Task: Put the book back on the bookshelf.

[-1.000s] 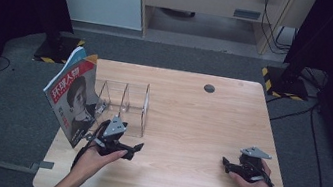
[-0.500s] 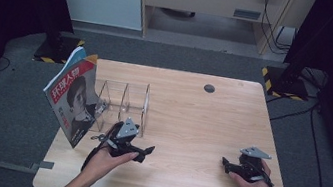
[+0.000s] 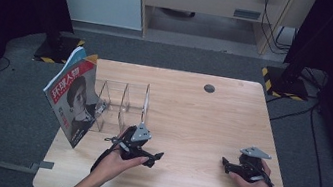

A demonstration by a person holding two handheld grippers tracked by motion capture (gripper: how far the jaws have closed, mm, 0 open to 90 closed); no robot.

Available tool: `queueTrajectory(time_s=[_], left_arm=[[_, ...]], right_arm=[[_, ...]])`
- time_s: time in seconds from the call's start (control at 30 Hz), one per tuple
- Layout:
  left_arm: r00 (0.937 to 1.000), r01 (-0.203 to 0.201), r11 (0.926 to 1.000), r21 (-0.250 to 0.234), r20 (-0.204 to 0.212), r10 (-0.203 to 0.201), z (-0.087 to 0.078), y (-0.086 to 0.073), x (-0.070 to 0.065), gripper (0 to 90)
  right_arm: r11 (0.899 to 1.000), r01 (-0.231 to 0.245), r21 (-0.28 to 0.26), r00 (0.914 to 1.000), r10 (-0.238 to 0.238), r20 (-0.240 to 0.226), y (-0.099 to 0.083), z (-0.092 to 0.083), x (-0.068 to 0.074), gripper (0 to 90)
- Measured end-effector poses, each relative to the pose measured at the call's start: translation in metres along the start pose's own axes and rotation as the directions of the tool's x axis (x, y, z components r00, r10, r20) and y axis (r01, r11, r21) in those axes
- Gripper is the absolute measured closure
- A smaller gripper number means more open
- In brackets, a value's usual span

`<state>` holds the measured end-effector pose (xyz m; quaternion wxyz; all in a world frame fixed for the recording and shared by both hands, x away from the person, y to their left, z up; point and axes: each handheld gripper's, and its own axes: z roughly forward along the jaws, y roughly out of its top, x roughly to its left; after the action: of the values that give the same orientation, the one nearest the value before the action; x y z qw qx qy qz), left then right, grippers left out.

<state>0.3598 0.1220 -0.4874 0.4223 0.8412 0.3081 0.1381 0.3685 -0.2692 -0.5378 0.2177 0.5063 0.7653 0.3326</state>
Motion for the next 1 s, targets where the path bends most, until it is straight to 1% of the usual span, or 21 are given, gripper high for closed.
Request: queueTrajectory(time_s=[0.07,0.1,0.13,0.2,0.33,0.4,0.5,0.57,0.67,0.77,0.8,0.93,1.0], left_arm=[[0.9996,0.021,0.9998,0.005,0.021,-0.021,0.005,0.001,-0.001,5.0],[0.9995,0.027,0.9996,0.008,0.017,-0.027,0.008,0.003,-0.002,4.8],[0.9997,0.022,0.9997,0.012,0.013,-0.022,0.010,0.004,-0.003,5.2],[0.9995,0.024,0.9995,0.019,0.020,-0.024,0.016,0.006,-0.007,5.2],[0.9996,0.003,0.9992,0.041,0.029,-0.004,0.030,0.010,-0.016,5.2],[0.9994,0.000,0.9987,0.052,0.035,-0.002,0.039,0.012,-0.021,5.3],[0.9993,-0.007,0.9977,0.068,0.036,0.004,0.053,0.015,-0.027,5.3],[0.9996,-0.007,0.9967,0.081,0.029,0.005,0.062,0.016,-0.032,5.4],[0.9992,-0.022,0.9956,0.091,0.035,0.019,0.070,0.018,-0.037,5.6],[0.9991,-0.040,0.9939,0.103,0.019,0.039,0.074,0.018,-0.039,5.5],[0.9992,-0.038,0.9938,0.105,0.016,0.036,0.076,0.018,-0.038,5.6],[0.9997,-0.020,0.9932,0.115,0.016,0.018,0.082,0.019,-0.035,5.5],[0.9999,0.003,0.9937,0.112,0.013,-0.005,0.086,0.019,-0.032,5.5]], right_arm=[[1.000,0.000,0.000,1.0000,0.000,0.000,0.000,0.000,0.000,15.9],[1.000,0.001,0.000,1.0000,-0.001,-0.001,0.000,0.000,0.000,15.7],[1.000,0.001,0.000,1.0000,-0.001,-0.001,0.000,0.000,0.000,15.7],[1.000,0.000,0.000,1.0000,0.000,-0.001,0.000,0.000,0.000,15.7],[1.000,0.001,0.001,1.0000,-0.001,-0.003,0.000,0.000,0.000,15.5],[1.000,0.001,0.001,1.0000,-0.001,-0.004,0.000,0.000,0.000,15.4],[1.000,0.003,0.003,1.0000,-0.003,-0.003,0.000,0.000,0.000,15.0],[1.000,0.003,0.003,1.0000,-0.003,-0.004,0.000,0.000,0.000,14.9],[1.000,0.007,0.000,1.0000,-0.007,-0.005,0.000,0.000,0.000,14.7],[1.000,0.006,0.004,1.0000,-0.006,-0.006,0.000,0.000,0.000,14.4],[1.000,0.006,0.004,1.0000,-0.006,-0.006,0.000,0.000,0.000,14.3],[1.000,0.007,0.005,0.9999,-0.007,-0.008,0.000,0.000,0.000,14.3],[1.000,0.008,0.004,0.9999,-0.008,-0.008,0.000,0.000,0.000,14.3]])
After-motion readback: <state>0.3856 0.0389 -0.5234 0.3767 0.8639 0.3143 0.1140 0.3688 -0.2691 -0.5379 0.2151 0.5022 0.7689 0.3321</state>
